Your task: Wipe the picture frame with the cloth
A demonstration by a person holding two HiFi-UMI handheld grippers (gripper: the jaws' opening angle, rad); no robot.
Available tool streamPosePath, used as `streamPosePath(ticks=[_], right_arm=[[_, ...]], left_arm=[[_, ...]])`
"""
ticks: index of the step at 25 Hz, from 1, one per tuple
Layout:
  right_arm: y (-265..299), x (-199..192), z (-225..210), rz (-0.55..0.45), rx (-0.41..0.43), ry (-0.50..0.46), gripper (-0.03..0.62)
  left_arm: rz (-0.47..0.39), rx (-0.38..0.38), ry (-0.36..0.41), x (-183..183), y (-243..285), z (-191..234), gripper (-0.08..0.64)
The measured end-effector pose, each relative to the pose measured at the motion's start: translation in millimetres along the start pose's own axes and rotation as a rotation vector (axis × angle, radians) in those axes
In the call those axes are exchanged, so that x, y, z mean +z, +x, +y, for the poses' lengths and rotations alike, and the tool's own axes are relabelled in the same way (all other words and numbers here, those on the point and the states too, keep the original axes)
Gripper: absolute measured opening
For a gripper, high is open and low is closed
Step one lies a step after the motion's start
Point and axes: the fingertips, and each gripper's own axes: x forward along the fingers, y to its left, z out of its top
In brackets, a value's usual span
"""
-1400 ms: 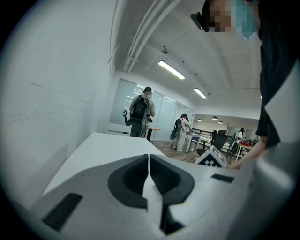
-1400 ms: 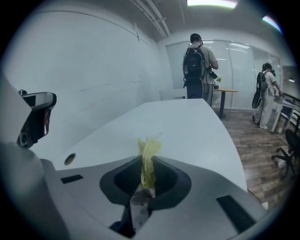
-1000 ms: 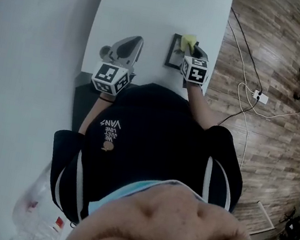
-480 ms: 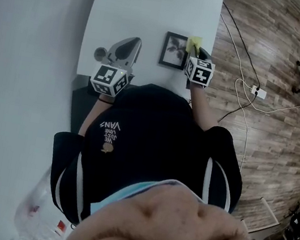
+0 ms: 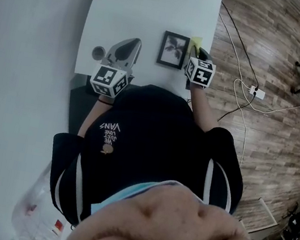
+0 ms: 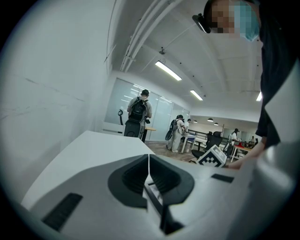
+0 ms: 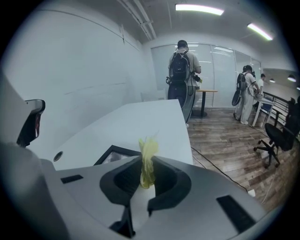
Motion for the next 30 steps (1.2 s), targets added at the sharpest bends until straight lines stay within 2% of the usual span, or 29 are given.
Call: streamPosePath(ticks=[7, 20, 30], right_arm=[[-7, 7, 28, -0.039, 0.053, 0.002, 0.046], [1, 4, 108, -0.021, 0.237, -0.005, 0.046], [15, -6, 136, 0.000, 0.273, -0.021, 0.046]], left_arm=[[-0.004, 0.026, -0.008, -7, -13, 4, 0.017], [-0.011, 0.085, -0.026, -11, -36, 19, 0.017], [-0.006, 0.093, -0.030, -11, -42, 28, 0.017]])
